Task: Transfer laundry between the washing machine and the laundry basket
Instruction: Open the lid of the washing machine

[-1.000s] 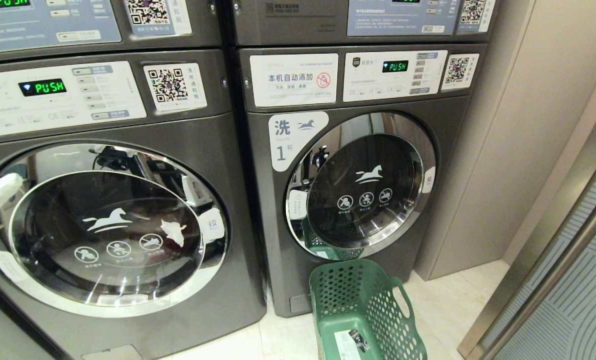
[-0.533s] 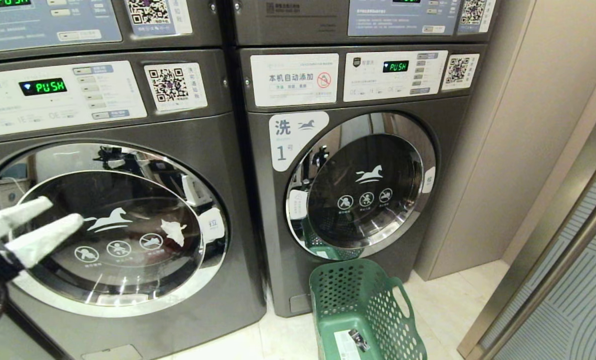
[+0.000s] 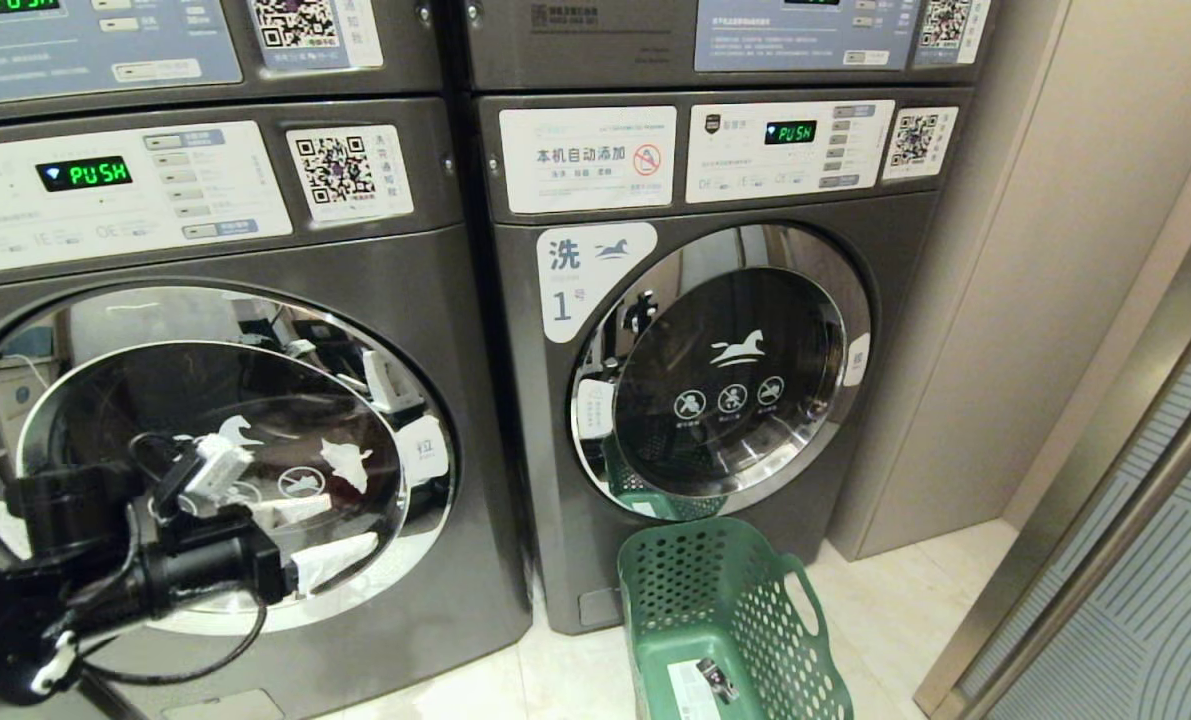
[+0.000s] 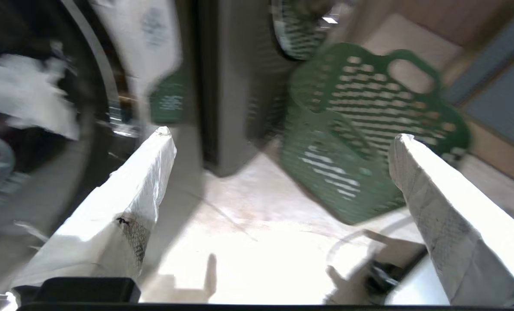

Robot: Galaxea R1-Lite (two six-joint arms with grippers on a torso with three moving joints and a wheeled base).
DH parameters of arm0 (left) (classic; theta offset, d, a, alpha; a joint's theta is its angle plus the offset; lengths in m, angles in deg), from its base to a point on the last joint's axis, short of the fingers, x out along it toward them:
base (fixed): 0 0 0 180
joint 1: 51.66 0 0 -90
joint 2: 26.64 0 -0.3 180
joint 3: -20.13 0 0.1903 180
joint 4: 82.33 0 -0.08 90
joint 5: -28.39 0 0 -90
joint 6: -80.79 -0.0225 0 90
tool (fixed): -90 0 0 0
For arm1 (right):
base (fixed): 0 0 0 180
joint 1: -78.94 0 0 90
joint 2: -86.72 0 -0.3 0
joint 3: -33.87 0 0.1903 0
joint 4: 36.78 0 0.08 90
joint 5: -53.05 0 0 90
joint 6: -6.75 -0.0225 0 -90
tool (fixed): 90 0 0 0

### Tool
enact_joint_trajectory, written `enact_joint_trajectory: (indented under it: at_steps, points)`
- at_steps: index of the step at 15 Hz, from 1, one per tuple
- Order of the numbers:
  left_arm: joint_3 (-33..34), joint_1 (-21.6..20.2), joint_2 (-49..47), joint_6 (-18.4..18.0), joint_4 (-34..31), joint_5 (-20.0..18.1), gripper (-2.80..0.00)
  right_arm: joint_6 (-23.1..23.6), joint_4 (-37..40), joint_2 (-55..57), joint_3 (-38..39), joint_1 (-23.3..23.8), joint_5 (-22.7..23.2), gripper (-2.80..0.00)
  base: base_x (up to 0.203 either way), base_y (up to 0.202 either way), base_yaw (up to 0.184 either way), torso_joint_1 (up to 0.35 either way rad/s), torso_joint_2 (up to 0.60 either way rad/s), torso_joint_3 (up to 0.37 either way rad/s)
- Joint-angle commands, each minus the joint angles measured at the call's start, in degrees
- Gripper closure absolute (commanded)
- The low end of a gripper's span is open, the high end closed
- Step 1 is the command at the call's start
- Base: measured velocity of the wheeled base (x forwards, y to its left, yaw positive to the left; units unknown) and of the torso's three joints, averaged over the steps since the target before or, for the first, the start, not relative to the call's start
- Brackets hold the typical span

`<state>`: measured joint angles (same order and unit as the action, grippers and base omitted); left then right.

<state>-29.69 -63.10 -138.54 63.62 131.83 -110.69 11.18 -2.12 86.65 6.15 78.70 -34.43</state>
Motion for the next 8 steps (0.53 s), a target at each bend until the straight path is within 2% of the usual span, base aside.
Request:
enact_joint_trajectory:
  at_steps: [1,2,4,8]
  points:
    - [-4.7,1.0,-4.8,-0.1,0.5,2.3,-2.80,0.0,0.0,0.1,0.0,0.0,0.0,0.00,0.000,0.000,0.000,0.000,0.00,0.000]
    - [-8.5,2.3,-6.2,0.0,0.6,4.9,-2.80,0.0,0.0,0.1,0.0,0.0,0.0,0.00,0.000,0.000,0.000,0.000,0.00,0.000]
    - [-13.8,4.8,-10.1,0.0,0.7,7.4,-2.80,0.0,0.0,0.1,0.0,0.0,0.0,0.00,0.000,0.000,0.000,0.000,0.00,0.000]
    - [-16.8,6.9,-14.7,0.0,2.9,9.1,-2.80,0.0,0.0,0.1,0.0,0.0,0.0,0.00,0.000,0.000,0.000,0.000,0.00,0.000]
